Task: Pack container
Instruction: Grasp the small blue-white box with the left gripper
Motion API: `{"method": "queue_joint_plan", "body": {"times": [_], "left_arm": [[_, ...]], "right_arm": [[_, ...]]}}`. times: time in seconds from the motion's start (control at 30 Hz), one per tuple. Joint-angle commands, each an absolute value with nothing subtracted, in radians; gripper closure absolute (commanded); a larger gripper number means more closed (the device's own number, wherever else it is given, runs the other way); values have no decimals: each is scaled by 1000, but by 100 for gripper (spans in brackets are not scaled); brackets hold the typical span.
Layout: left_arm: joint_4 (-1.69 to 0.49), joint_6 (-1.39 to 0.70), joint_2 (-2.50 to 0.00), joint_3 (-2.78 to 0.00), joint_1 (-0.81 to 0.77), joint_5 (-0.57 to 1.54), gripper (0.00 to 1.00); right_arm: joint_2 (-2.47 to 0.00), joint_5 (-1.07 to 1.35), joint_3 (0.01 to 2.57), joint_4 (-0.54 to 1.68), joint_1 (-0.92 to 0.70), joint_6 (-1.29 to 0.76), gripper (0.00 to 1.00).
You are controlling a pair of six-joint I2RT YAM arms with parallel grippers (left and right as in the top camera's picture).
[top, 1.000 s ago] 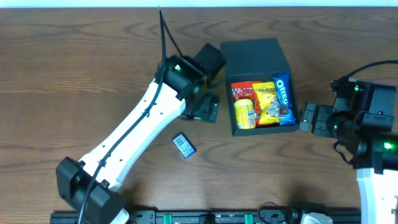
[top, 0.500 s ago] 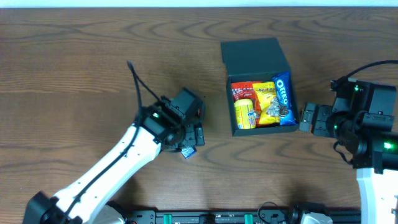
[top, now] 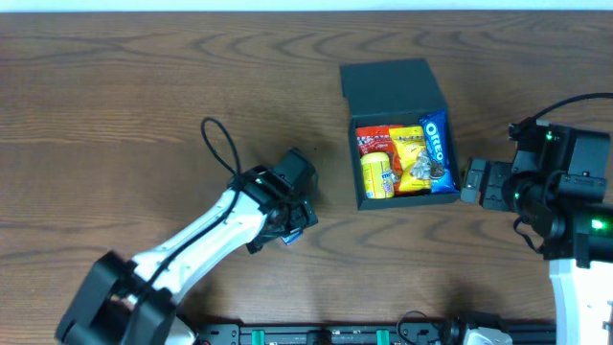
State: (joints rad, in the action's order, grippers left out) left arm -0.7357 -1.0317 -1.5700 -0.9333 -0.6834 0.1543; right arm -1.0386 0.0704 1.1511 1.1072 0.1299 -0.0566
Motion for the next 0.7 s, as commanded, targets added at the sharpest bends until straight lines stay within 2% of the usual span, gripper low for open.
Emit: {"method": "queue_joint_plan", "body": {"times": [0.0,0.67], "left_arm": [[-719,-1063,-1613,-924,-684,158,5],[-646,-1063,-1680,-923,-684,99,5]], "right_arm": [[-1036,72,1163,1108,137,-55,1],[-1036,72,1163,1108,137,-55,1]]}}
